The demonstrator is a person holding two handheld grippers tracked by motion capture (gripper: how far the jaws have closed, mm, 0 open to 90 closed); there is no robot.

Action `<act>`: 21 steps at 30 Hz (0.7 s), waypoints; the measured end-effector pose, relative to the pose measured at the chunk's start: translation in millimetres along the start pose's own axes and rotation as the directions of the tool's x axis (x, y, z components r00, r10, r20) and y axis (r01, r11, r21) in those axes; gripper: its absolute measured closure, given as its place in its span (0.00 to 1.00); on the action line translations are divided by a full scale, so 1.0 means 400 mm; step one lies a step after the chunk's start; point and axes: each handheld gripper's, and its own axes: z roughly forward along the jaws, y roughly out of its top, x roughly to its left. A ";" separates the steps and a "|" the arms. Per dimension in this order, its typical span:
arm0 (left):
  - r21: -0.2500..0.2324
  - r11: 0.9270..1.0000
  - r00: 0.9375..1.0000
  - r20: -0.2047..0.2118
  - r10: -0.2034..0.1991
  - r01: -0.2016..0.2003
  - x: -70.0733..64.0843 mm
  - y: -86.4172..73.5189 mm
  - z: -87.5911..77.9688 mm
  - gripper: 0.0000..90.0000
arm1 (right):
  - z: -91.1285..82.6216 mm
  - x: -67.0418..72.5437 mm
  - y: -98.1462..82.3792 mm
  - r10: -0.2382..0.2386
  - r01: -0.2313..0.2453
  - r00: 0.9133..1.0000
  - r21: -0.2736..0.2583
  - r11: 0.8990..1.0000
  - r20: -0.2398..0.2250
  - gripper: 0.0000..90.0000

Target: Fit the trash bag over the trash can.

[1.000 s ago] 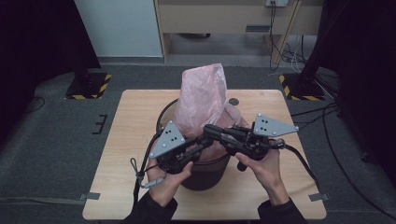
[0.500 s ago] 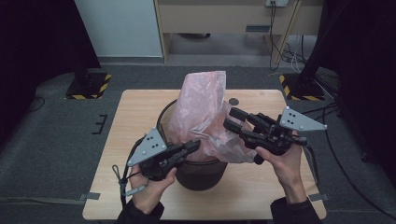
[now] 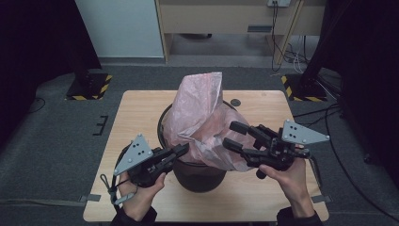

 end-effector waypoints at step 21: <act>-0.053 0.998 1.000 -0.004 -0.017 0.017 0.023 -0.002 -0.040 1.00 | 0.034 -0.041 -0.001 0.003 -0.007 0.996 0.046 0.999 0.090 1.00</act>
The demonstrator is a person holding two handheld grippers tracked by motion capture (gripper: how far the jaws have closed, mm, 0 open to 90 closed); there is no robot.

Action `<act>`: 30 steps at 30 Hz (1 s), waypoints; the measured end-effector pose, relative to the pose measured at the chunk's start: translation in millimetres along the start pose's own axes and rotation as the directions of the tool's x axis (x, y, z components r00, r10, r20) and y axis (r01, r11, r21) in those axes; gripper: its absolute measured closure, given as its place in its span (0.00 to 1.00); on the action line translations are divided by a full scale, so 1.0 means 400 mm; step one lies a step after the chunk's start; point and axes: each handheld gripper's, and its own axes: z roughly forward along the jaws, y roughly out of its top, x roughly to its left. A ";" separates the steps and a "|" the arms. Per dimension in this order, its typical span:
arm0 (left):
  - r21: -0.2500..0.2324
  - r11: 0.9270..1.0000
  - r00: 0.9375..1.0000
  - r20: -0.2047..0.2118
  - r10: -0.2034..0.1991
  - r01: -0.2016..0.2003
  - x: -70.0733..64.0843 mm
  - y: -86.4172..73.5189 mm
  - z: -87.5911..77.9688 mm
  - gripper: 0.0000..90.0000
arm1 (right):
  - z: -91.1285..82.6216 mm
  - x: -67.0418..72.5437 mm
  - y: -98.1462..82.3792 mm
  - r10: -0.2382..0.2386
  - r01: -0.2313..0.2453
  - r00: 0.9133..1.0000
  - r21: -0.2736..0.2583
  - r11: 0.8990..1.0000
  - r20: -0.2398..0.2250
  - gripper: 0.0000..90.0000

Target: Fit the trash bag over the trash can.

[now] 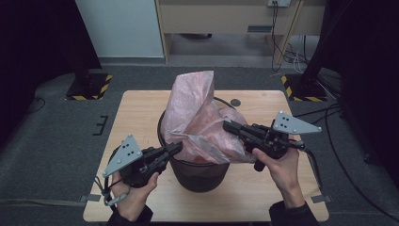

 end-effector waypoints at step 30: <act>-0.048 0.991 0.982 -0.131 -0.132 0.127 0.201 -0.109 -0.071 0.99 | -0.105 -0.192 -0.104 0.032 -0.043 0.945 0.026 0.999 0.326 0.98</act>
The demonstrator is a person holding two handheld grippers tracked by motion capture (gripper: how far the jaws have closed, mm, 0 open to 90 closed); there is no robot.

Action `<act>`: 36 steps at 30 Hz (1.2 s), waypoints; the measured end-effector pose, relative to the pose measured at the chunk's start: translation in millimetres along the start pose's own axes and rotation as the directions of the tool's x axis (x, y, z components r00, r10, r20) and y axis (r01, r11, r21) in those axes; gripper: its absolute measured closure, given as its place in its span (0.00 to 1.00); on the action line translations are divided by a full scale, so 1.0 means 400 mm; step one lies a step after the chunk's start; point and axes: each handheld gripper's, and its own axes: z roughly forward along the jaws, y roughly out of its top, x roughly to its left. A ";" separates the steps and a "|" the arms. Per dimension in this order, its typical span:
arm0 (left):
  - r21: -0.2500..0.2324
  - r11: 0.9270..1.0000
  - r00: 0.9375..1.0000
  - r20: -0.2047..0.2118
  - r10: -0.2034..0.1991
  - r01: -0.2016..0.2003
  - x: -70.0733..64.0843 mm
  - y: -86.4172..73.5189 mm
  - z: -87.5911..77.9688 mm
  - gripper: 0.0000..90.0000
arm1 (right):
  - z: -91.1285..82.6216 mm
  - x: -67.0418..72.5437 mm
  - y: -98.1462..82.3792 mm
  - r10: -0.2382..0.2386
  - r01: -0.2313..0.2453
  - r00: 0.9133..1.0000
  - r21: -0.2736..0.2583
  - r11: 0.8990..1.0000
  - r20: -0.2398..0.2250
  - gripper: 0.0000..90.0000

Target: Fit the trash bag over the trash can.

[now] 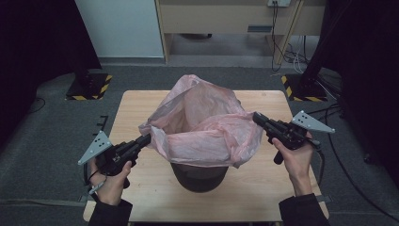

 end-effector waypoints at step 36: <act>-0.162 0.987 0.999 -0.042 -0.018 0.010 -0.069 0.177 -0.002 0.30 | 0.040 -0.008 0.146 -0.021 0.022 1.000 -0.065 0.998 0.014 0.34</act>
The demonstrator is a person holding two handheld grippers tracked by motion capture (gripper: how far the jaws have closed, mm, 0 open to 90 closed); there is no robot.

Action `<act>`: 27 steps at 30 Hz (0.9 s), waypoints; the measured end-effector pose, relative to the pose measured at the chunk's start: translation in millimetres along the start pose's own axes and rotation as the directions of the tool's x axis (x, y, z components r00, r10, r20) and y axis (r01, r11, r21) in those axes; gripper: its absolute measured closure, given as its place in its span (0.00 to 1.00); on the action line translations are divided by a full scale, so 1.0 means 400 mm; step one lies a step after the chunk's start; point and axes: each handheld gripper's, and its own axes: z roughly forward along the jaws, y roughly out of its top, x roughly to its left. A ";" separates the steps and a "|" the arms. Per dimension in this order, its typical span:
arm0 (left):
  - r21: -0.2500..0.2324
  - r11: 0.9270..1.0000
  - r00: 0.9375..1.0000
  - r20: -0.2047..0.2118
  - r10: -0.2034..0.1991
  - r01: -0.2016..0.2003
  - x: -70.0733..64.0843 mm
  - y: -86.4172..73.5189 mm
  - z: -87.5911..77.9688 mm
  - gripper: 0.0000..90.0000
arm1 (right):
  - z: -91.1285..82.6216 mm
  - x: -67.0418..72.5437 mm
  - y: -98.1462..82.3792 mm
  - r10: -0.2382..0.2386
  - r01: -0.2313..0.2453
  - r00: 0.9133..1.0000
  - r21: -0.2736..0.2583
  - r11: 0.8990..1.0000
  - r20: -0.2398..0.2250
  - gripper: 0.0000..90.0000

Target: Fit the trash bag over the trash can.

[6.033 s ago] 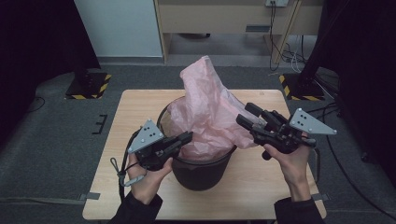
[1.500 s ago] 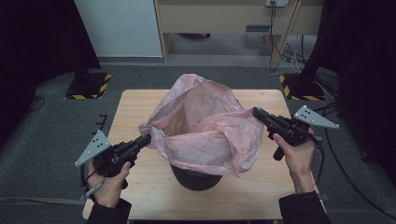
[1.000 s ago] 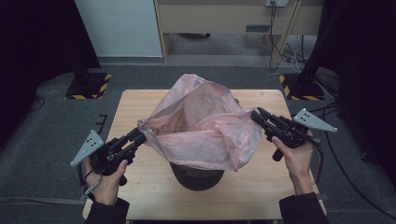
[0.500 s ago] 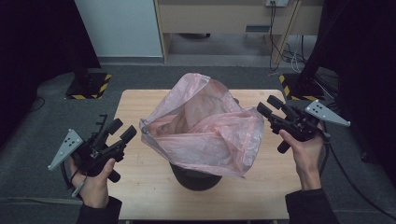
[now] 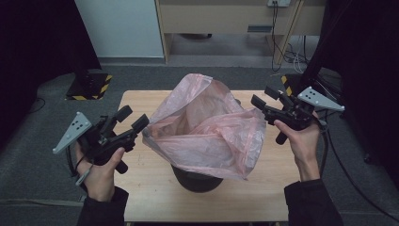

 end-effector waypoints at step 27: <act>0.189 0.982 1.000 0.025 0.011 -0.016 0.046 -0.126 0.027 0.82 | 0.066 0.000 -0.106 0.031 0.007 0.985 0.215 0.977 -0.170 0.75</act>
